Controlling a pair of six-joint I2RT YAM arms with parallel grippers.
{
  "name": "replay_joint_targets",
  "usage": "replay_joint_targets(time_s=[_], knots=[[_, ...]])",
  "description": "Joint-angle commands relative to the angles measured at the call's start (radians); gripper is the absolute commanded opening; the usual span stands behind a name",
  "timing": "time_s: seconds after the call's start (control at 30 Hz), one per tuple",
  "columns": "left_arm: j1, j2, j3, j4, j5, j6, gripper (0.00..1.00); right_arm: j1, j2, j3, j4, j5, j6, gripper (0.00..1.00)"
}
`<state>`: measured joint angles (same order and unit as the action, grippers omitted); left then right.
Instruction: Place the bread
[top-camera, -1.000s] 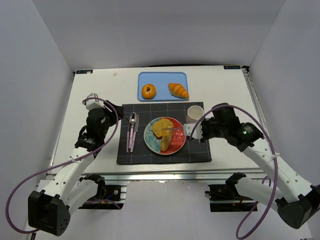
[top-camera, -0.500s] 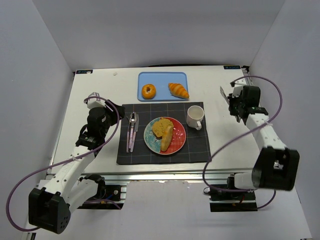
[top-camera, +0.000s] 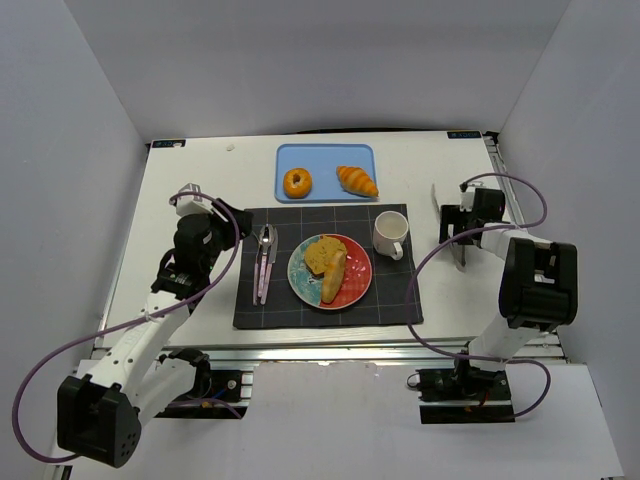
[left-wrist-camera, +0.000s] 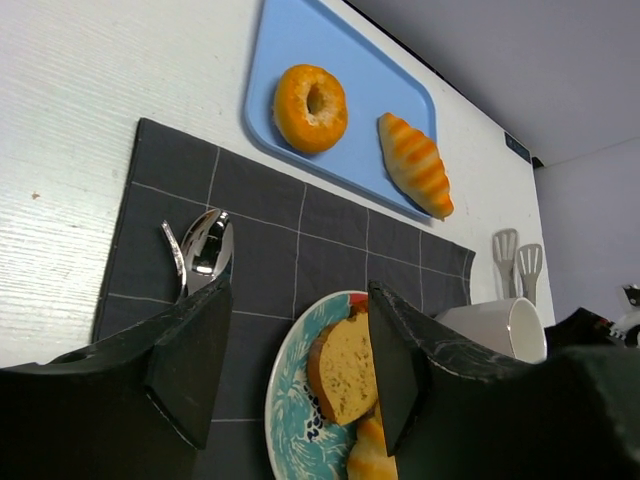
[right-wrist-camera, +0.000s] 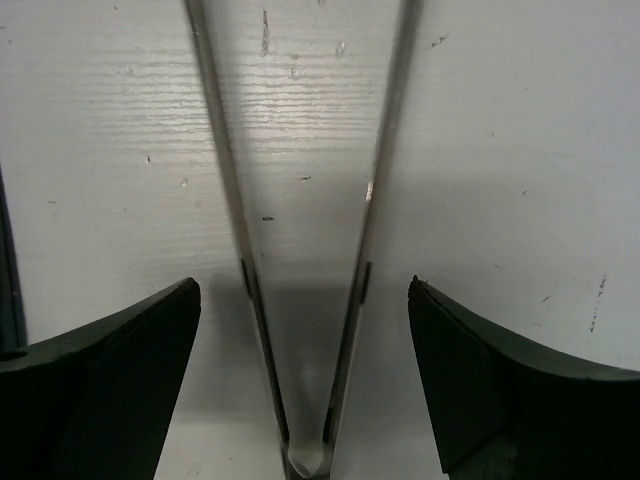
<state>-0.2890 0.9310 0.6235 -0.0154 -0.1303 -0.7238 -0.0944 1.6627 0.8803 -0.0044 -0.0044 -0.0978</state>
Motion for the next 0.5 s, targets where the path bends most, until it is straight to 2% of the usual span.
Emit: replay_joint_targets(time_s=[0.0,0.17,0.3,0.43,0.47], knots=[[0.002,0.008,0.005,0.04,0.049,-0.005,0.67,-0.025,-0.006,0.011,0.014,-0.042,-0.057,0.89],[0.004,0.02,0.021,0.026,0.077,0.014,0.67,-0.034,-0.093,0.072,-0.072,-0.056,-0.146,0.89],[0.002,0.035,0.019,0.032,0.09,0.012,0.67,-0.033,-0.19,0.185,-0.13,-0.069,-0.125,0.89],[0.002,0.071,0.031,0.04,0.11,0.009,0.66,-0.019,-0.231,0.302,-0.183,-0.186,-0.131,0.89],[0.002,0.074,0.035,0.043,0.113,0.011,0.65,-0.013,-0.236,0.325,-0.192,-0.254,-0.129,0.9]])
